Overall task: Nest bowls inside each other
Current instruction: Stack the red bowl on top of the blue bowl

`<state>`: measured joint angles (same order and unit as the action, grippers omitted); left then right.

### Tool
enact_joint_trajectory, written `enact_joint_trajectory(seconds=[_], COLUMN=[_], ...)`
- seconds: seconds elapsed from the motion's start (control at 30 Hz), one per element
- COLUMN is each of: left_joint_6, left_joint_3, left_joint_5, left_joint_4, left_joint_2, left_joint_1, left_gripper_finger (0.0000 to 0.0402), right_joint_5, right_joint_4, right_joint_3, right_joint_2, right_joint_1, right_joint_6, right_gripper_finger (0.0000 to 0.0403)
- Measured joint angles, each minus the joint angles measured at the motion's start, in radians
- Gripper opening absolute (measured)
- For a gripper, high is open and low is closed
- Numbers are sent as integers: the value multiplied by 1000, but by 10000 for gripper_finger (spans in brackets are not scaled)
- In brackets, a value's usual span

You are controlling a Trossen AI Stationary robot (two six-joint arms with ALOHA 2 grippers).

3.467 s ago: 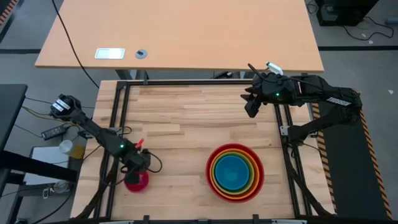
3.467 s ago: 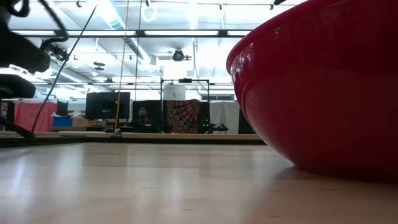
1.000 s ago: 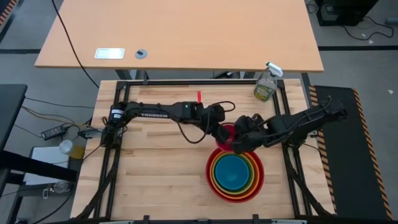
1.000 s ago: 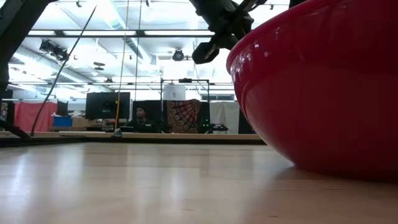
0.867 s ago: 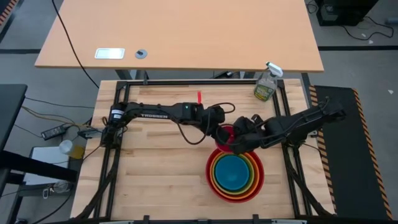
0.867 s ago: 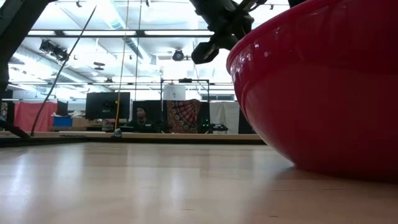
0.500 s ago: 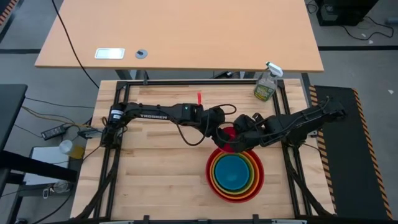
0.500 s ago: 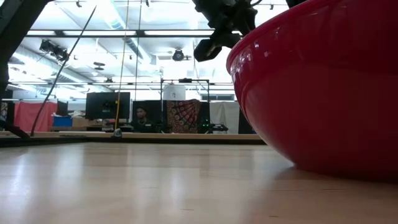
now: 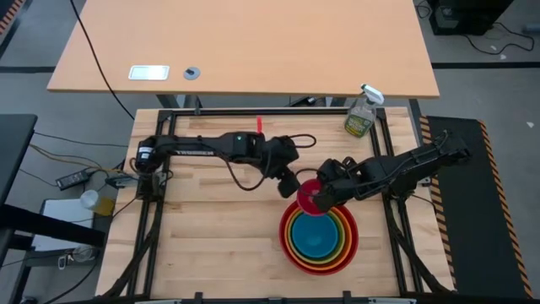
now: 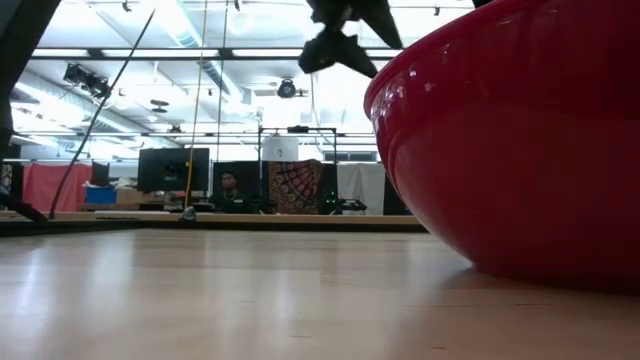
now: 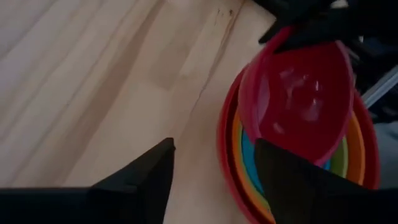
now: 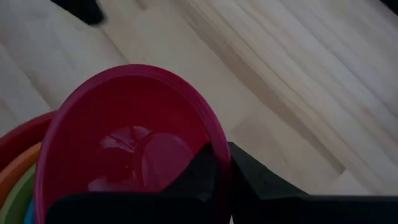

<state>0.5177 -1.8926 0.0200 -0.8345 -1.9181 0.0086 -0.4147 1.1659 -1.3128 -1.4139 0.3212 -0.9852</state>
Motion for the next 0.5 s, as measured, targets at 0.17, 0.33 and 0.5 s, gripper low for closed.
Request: enact_joint_trajectory(seconds=[0.17, 0.33, 0.5], left_joint_6=[-72, -161, -261], left_joint_3=[0, 2, 2], left_joint_5=[-136, -345, -447], left_joint_4=[-85, -108, -112], left_joint_2=[40, 56, 56], left_joint_1=[-26, -95, -165], left_gripper_finger=[234, 235, 235], right_joint_5=[39, 147, 197], right_joint_4=[2, -21, -98], right_joint_3=[0, 0, 0], right_joint_2=[0, 0, 0], right_joint_1=[0, 15, 59], right_joint_6=[25, 91, 181], right_gripper_finger=[26, 32, 33])
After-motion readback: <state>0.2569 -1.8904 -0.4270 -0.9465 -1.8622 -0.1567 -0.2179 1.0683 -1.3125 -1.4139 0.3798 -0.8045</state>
